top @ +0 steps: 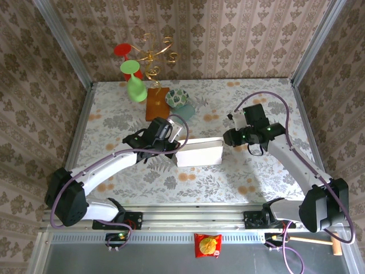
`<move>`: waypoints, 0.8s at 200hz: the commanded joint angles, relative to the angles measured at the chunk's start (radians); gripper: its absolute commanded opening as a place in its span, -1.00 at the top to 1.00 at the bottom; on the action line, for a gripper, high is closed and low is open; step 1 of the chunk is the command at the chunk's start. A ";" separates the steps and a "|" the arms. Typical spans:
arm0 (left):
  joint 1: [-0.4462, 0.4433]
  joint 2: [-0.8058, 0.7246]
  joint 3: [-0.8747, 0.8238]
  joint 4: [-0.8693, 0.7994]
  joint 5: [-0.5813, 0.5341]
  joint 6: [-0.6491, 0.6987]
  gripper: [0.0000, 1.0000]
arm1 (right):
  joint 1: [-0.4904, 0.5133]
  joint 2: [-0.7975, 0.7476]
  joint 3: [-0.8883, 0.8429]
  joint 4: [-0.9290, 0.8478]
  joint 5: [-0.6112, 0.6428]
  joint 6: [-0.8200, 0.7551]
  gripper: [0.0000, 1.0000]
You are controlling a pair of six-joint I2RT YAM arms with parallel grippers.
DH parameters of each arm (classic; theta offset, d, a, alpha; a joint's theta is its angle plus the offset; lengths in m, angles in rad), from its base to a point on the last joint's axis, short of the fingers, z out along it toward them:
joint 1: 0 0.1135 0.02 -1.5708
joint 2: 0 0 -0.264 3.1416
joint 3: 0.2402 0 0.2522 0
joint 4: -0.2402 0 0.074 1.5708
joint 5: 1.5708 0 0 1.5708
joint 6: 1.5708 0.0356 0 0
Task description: Fold the paper box
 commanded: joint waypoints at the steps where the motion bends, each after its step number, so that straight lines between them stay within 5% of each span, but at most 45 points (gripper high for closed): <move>1: -0.009 0.009 0.009 -0.051 -0.033 0.023 1.00 | 0.000 0.030 0.057 -0.053 -0.045 -0.041 0.49; 101: -0.010 0.009 0.011 -0.056 -0.033 0.028 1.00 | -0.001 0.075 0.070 -0.060 -0.007 -0.102 0.39; 160: -0.011 0.010 0.015 -0.059 -0.035 0.026 1.00 | -0.001 0.089 0.069 -0.058 -0.017 -0.102 0.72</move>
